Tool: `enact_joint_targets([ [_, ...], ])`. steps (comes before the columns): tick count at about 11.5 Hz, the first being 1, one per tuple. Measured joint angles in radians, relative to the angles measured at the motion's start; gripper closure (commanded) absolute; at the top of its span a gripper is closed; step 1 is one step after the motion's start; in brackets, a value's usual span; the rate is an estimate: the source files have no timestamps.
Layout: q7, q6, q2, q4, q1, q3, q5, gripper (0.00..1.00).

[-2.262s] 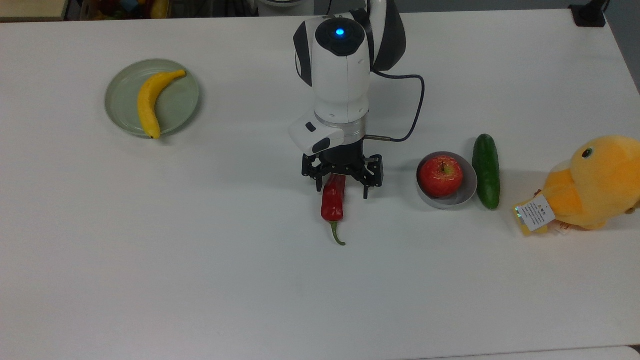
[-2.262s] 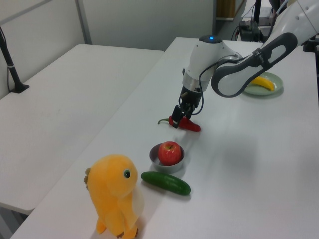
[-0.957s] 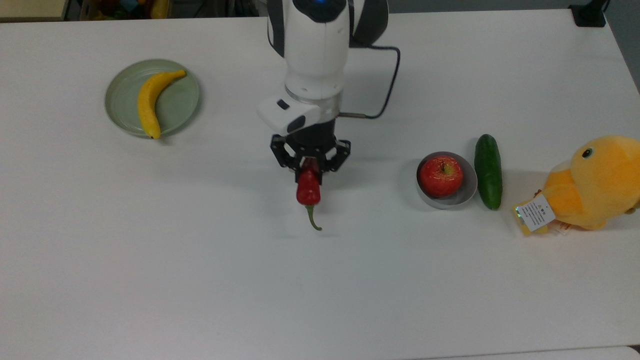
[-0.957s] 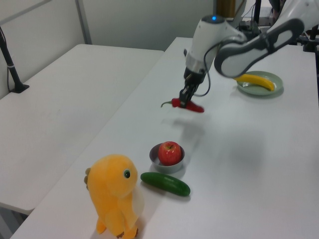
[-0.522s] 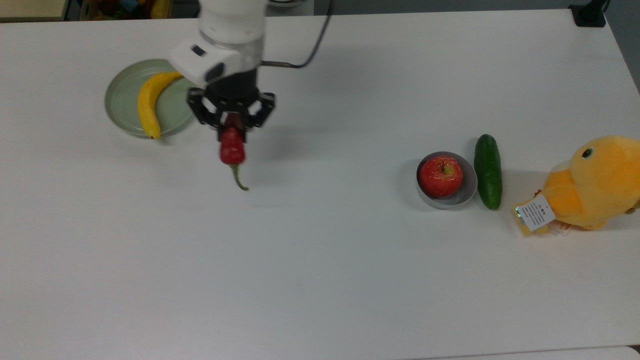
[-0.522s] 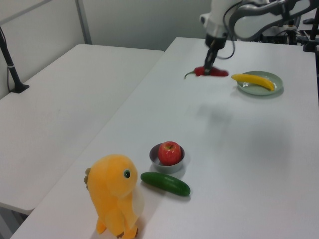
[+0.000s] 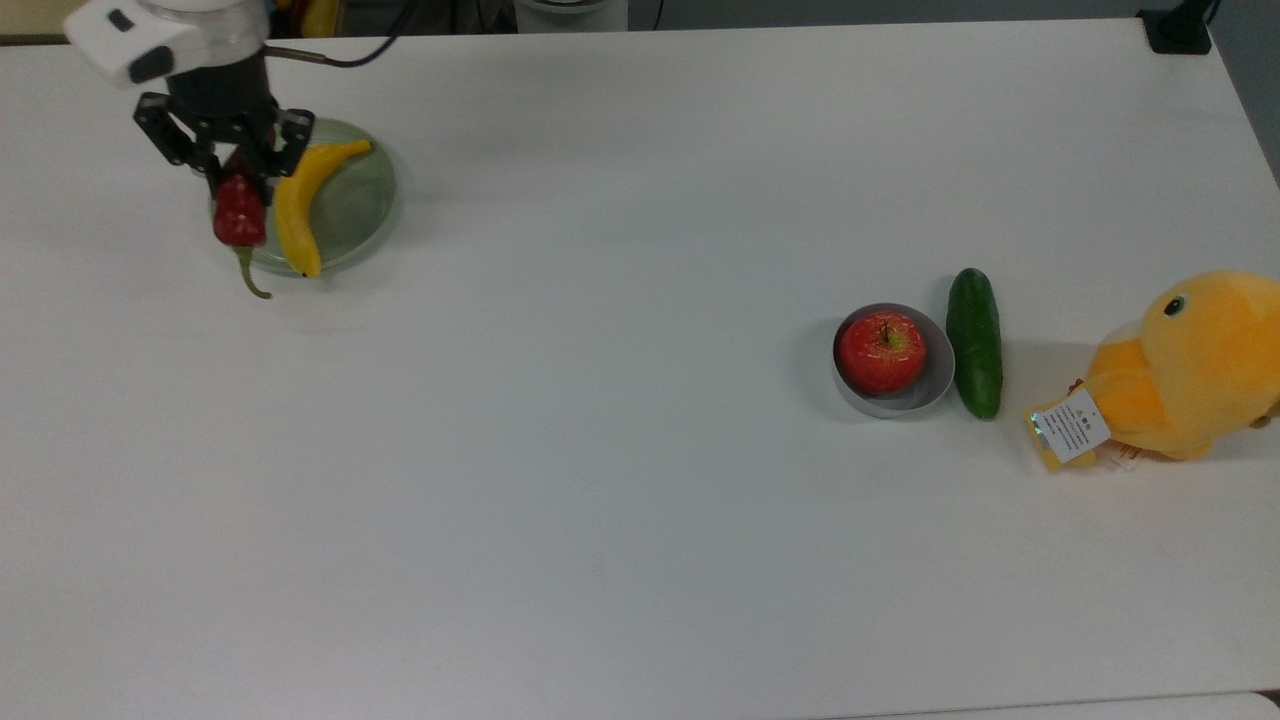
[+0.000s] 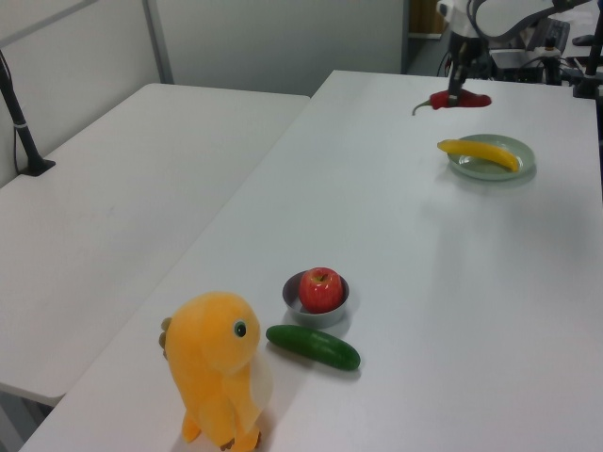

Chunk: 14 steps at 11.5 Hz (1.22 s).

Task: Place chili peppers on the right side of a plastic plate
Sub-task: 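Lower the pepper beside the plate rim and open the gripper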

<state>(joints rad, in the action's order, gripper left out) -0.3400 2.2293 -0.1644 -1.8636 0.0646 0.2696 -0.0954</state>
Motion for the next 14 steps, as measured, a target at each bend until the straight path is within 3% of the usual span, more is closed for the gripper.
enact_joint_targets([
  [2,-0.074,0.000,-0.004,-0.011,0.077,0.005,0.042,0.79],
  [5,-0.140,0.004,-0.027,-0.016,0.158,0.006,0.049,0.79],
  [10,-0.148,0.099,-0.137,-0.022,0.187,0.006,0.049,0.79],
  [11,-0.160,0.101,-0.147,-0.022,0.190,0.005,0.049,0.75],
  [12,-0.181,0.101,-0.152,-0.022,0.192,0.005,0.049,0.59],
  [13,-0.199,0.101,-0.154,-0.022,0.194,0.005,0.049,0.17],
  [14,-0.208,0.101,-0.155,-0.022,0.196,0.005,0.049,0.00],
])
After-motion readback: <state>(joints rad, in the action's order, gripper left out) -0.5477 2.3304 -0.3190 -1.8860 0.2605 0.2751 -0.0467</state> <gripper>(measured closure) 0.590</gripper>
